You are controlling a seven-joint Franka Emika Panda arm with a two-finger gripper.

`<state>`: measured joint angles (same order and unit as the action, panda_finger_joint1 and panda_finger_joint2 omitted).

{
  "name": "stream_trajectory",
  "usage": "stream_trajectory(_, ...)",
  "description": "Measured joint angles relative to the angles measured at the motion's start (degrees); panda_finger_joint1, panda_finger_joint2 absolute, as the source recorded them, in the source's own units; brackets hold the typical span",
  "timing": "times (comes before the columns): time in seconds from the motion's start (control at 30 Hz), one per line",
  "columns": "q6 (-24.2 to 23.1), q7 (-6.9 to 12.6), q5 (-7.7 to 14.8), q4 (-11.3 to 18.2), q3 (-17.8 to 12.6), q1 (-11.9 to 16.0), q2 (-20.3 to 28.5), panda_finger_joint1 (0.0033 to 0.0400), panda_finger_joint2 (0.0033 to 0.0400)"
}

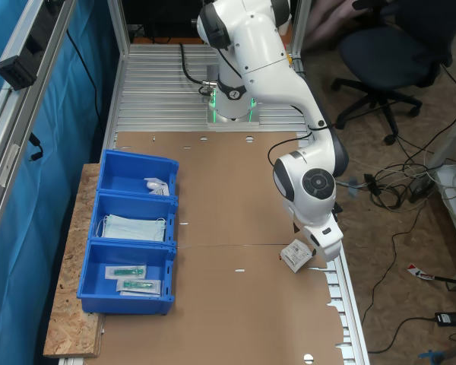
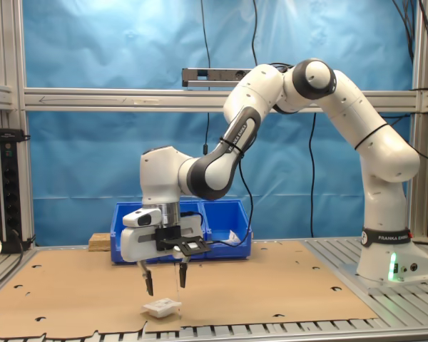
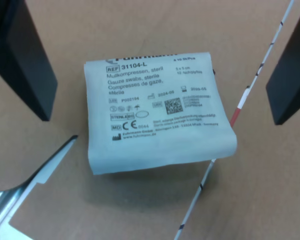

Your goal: Pick and place sorting task of medical equipment.

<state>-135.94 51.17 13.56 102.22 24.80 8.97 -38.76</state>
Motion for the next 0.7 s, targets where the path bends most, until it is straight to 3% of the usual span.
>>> stream_trajectory(0.7, -0.92, 1.28, 0.01, -1.2, -5.89, -5.55, -2.17, 0.04, 0.04)
